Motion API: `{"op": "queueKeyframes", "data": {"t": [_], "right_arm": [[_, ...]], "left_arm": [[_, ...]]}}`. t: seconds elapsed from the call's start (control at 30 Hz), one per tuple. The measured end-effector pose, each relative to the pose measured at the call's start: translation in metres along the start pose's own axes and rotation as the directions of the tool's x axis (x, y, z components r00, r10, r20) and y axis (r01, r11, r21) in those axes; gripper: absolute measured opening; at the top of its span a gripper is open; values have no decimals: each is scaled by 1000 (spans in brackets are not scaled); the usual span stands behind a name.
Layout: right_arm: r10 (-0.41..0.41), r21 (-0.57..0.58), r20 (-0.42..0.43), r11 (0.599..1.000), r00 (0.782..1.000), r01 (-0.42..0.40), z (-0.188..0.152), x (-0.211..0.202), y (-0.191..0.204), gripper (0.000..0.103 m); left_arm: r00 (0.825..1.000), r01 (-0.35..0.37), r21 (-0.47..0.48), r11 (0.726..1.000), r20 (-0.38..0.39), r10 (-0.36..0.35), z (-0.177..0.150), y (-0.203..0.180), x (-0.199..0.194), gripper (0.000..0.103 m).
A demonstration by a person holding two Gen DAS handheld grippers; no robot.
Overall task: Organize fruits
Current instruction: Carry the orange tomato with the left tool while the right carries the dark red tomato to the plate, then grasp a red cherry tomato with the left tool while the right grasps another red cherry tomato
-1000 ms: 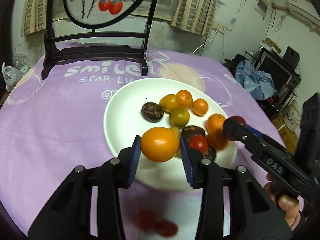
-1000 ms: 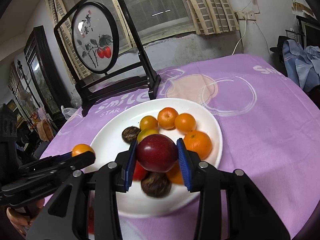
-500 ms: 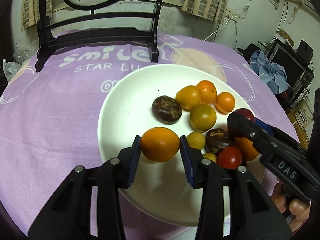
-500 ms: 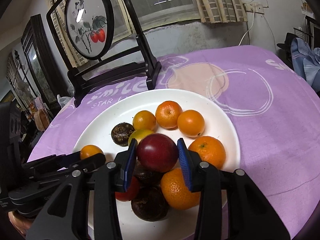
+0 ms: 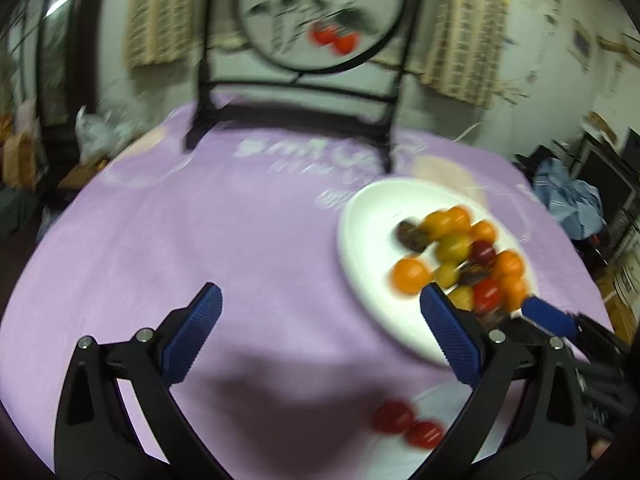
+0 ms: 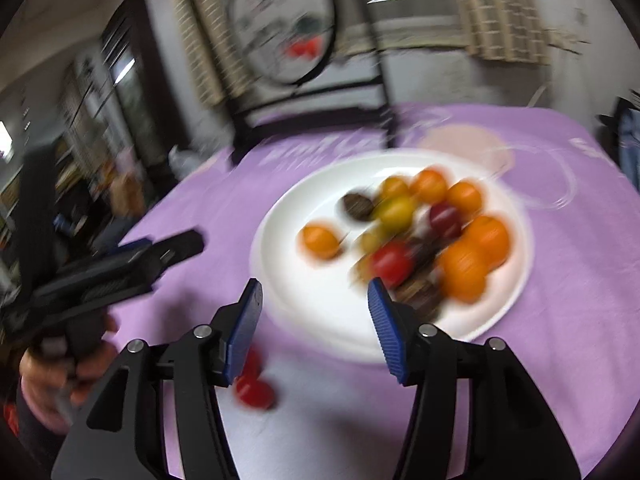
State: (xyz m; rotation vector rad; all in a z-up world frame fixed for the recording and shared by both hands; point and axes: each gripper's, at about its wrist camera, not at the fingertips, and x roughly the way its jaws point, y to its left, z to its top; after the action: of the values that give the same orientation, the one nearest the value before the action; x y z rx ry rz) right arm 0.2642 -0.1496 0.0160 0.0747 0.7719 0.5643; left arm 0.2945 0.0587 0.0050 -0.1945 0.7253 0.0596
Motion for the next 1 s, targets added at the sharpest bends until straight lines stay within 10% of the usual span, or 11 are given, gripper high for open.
{"op": "queueKeyframes", "data": {"t": [0.37,1.0], "right_arm": [[35,-229,-128,971,991,-64,-36,15,51,56],[-43,-310,-179,951,983,-15,-54,31,59,47]], "left_arm": [[986,-142,-59,988,-95,136,-21,35,11,101],[987,-122,0,993,-109,121,-24,23,9,101]]}}
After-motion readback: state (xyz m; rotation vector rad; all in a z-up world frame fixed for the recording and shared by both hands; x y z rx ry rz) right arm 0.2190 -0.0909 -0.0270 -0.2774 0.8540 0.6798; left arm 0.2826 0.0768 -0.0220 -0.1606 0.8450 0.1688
